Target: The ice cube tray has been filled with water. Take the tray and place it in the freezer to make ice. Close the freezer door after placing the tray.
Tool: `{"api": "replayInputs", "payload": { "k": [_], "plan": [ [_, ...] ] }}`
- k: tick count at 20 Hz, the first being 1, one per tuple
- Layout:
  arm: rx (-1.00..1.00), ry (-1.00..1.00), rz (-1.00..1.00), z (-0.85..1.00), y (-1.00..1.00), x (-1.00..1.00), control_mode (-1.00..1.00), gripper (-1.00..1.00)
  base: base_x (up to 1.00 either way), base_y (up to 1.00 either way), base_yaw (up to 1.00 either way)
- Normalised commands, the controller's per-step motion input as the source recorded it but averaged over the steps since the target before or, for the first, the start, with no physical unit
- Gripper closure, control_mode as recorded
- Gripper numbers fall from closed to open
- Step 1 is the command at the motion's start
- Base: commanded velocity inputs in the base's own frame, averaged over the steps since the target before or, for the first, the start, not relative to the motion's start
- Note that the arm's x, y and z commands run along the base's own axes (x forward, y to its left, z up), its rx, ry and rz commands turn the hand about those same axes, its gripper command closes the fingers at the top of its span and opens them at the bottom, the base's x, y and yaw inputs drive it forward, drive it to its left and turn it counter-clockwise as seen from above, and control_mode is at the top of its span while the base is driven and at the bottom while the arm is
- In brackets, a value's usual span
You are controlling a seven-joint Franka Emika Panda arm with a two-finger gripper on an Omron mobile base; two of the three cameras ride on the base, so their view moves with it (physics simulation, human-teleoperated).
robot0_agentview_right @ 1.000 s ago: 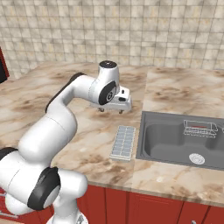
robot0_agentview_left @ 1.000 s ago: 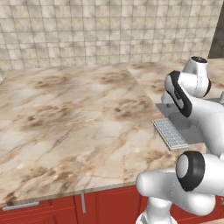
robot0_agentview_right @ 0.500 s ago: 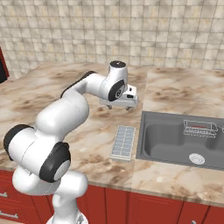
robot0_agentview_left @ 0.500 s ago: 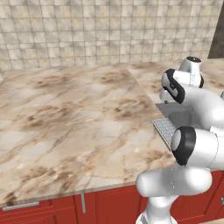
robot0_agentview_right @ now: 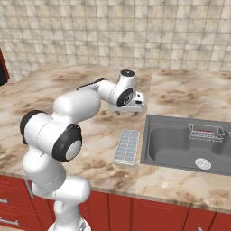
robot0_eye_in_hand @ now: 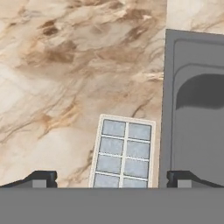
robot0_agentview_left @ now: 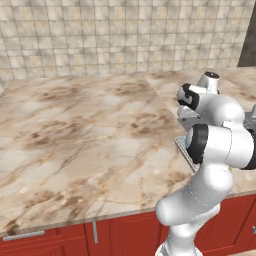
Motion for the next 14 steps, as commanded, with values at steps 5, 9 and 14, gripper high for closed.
{"api": "replayInputs", "payload": {
  "k": [5, 9, 14],
  "plan": [
    [0.0, 0.05, 0.08, -0.42, -0.14, 0.46, -1.0, -1.0, 0.0, 0.0, 0.0],
    [0.0, 0.0, 0.06, -0.37, -0.14, 0.33, -1.0, -1.0, 0.0, 0.0, 0.0],
    [0.0, 0.01, 0.04, -0.34, -0.06, 0.35, -1.0, -1.0, 0.0, 0.0, 0.0]
  ]
}}
